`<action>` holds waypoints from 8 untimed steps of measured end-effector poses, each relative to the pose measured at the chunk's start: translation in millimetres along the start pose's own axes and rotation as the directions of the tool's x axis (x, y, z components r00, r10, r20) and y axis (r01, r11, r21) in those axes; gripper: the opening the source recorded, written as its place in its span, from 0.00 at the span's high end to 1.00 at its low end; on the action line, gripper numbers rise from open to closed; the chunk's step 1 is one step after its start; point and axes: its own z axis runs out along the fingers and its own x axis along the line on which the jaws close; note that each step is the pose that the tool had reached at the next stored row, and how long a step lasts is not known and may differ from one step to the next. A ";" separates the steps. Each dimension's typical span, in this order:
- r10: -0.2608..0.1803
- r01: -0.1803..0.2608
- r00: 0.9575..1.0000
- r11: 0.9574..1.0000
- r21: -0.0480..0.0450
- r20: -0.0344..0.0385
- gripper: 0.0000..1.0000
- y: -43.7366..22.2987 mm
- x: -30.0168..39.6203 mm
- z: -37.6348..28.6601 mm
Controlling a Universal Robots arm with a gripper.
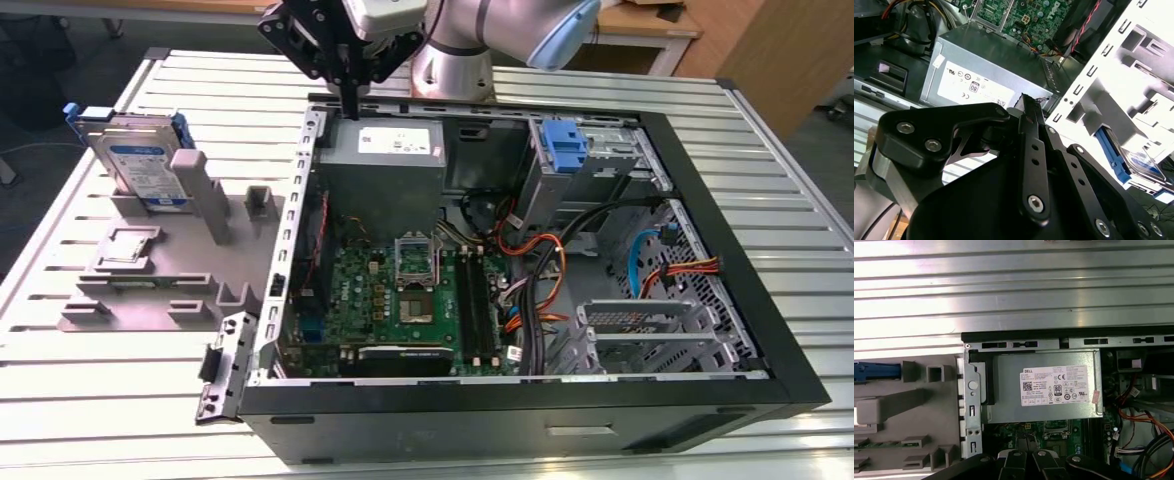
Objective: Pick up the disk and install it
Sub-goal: 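Reach for the disk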
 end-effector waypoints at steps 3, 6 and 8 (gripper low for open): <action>0.000 0.000 1.000 1.000 0.000 0.000 0.89 0.0 0.6 0.0; 0.000 0.000 1.000 1.000 0.000 0.000 0.89 -0.1 1.0 0.0; 0.000 0.000 1.000 1.000 0.000 0.000 0.89 -0.1 1.2 0.0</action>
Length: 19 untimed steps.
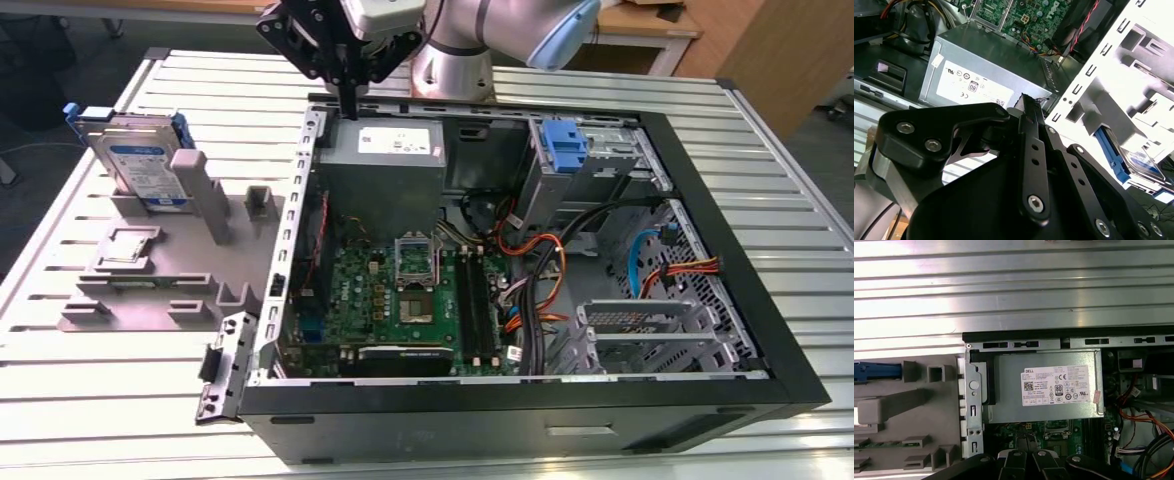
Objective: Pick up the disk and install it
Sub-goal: 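Reach for the disk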
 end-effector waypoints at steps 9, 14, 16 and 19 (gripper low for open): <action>0.000 0.000 1.000 1.000 0.000 0.000 0.89 -0.2 2.8 -0.1; 0.000 0.000 1.000 1.000 0.000 0.000 0.89 -0.3 4.3 -0.1; 0.000 0.000 1.000 1.000 0.000 0.000 0.89 -0.4 5.0 -0.1; 0.000 0.000 1.000 1.000 0.000 0.000 0.89 -0.4 6.0 -0.2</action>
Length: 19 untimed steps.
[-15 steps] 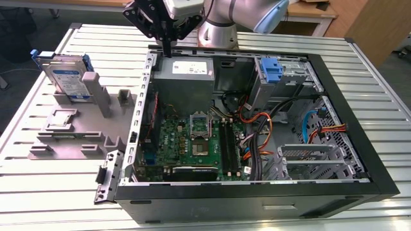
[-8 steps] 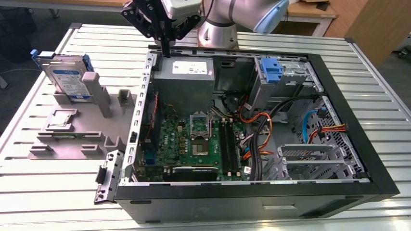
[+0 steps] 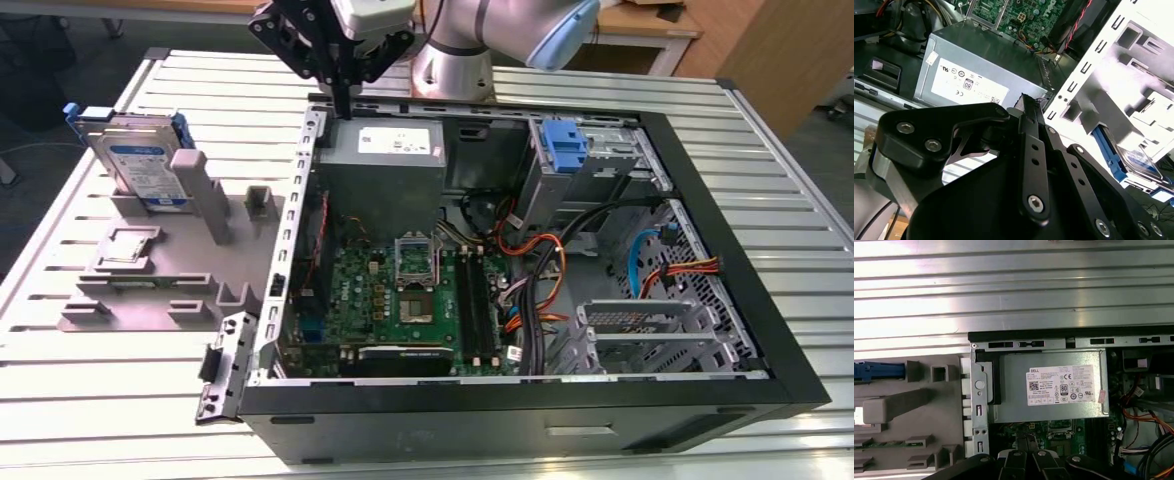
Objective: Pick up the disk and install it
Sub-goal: 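Reach for the disk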
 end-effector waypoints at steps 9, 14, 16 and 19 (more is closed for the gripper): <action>0.000 0.000 1.000 1.000 0.000 0.000 0.89 -0.3 3.4 -0.1; 0.000 0.000 1.000 1.000 0.000 0.000 0.89 -0.5 7.0 -0.2; 0.000 0.000 1.000 1.000 0.000 0.000 0.89 -0.8 10.1 -0.3; 0.000 0.000 1.000 1.000 0.000 0.000 0.89 -1.2 15.8 -0.5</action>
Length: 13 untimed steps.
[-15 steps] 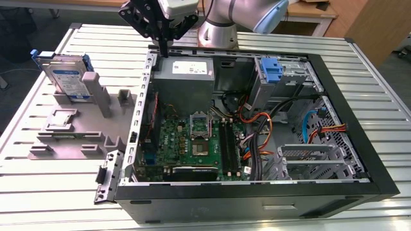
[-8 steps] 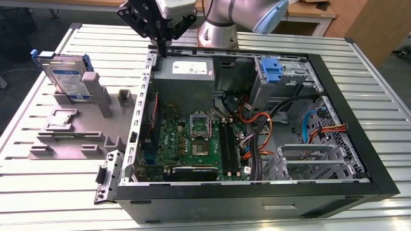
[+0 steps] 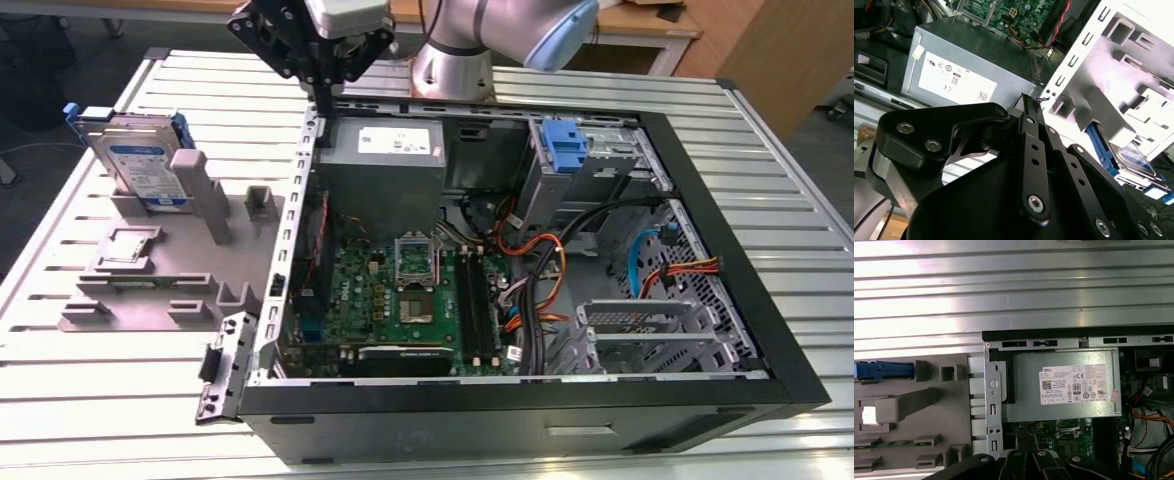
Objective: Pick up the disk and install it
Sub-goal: 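Reach for the disk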
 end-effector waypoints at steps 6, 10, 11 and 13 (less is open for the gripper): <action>0.000 0.000 1.000 1.000 0.000 0.000 0.89 -0.2 3.5 -0.1; 0.000 0.000 1.000 1.000 0.000 0.000 0.89 -0.3 4.6 -0.1; 0.000 0.000 1.000 1.000 0.000 0.000 0.89 -0.4 5.1 -0.1; 0.000 0.000 1.000 1.000 0.000 0.000 0.89 -0.5 6.2 -0.1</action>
